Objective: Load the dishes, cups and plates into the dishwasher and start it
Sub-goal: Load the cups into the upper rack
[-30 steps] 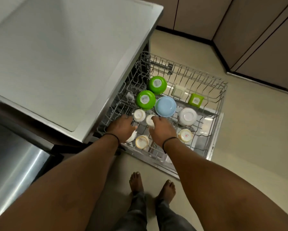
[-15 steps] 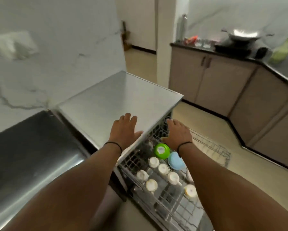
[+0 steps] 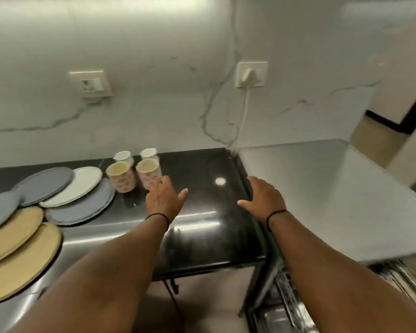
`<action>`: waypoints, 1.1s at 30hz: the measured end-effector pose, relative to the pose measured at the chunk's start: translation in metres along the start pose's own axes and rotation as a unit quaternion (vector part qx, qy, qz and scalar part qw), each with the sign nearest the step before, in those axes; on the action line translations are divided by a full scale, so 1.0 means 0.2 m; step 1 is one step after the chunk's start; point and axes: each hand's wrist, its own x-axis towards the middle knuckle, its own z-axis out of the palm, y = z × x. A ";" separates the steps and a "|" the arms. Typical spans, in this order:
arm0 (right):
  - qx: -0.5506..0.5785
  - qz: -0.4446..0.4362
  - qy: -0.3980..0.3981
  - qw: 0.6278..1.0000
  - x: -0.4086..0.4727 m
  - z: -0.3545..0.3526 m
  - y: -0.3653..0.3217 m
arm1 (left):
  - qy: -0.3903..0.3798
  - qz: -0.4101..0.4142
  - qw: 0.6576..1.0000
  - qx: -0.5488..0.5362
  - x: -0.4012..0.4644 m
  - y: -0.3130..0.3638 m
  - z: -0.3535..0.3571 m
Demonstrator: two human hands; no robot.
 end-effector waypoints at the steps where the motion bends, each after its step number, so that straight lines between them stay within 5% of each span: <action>1: 0.004 -0.014 -0.006 1.000 0.06 0.05 -0.09 | 0.006 -0.039 0.999 -0.020 0.04 -0.10 0.00; 12: 0.120 -0.006 -0.118 0.986 0.68 0.68 -0.90 | 0.041 -0.257 0.948 -0.184 0.54 -0.87 0.07; 17: 0.187 0.025 -0.130 0.973 0.82 0.83 -1.03 | 0.077 -0.240 0.943 -0.215 0.66 -0.95 0.10; 24: 0.229 0.069 -0.026 0.971 1.05 0.94 -1.08 | 0.206 -0.192 0.935 -0.215 0.94 -1.13 0.07; 33: 0.315 0.063 -0.094 0.942 1.43 0.96 -1.07 | -0.012 -0.203 0.943 -0.264 1.34 -1.28 0.09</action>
